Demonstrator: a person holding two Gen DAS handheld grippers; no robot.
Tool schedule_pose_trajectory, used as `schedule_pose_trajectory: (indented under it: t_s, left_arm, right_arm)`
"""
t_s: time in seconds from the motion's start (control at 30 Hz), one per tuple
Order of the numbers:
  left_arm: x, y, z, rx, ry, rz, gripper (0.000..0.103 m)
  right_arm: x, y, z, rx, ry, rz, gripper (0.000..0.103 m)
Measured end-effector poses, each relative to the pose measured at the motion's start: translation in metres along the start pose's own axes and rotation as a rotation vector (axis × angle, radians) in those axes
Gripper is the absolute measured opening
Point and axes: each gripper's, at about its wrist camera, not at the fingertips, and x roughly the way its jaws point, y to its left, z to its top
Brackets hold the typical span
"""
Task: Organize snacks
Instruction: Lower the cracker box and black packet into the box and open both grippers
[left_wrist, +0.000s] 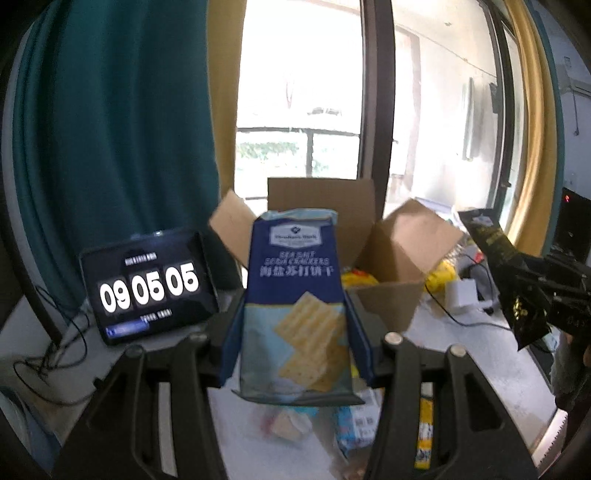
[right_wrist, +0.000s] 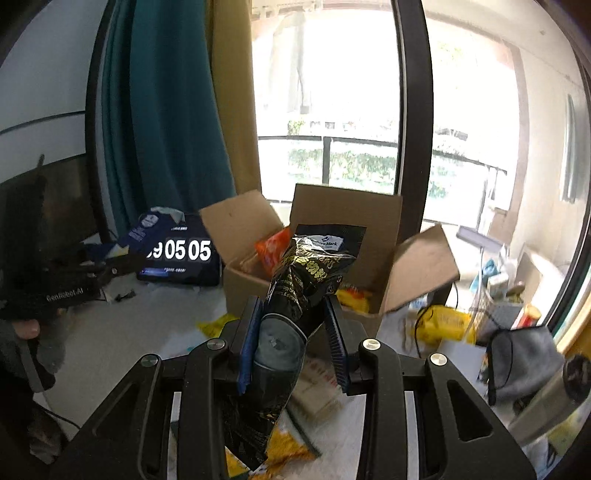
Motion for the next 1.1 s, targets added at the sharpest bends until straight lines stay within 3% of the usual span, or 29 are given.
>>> schedule_pose_trajectory:
  t_s: [0.43, 0.63, 1.0, 1.1]
  left_arm:
    - [0.011, -0.006, 0.054, 0.002, -0.130, -0.017, 0.052]
    - [0.042, -0.015, 0.068, 0.024, -0.161, -0.057, 0.052]
    - [0.129, -0.035, 0.072, 0.053, -0.125, -0.095, 0.052]
    - [0.158, -0.036, 0.074, 0.035, -0.081, -0.107, 0.052]
  right_arm:
    - [0.028, -0.029, 0.040, 0.060, -0.095, -0.049, 0.036]
    - [0.046, -0.044, 0.062, 0.076, -0.149, -0.075, 0.036]
    - [0.096, -0.075, 0.075, 0.134, -0.158, -0.100, 0.036]
    - [0.105, -0.079, 0.075, 0.141, -0.159, -0.110, 0.036]
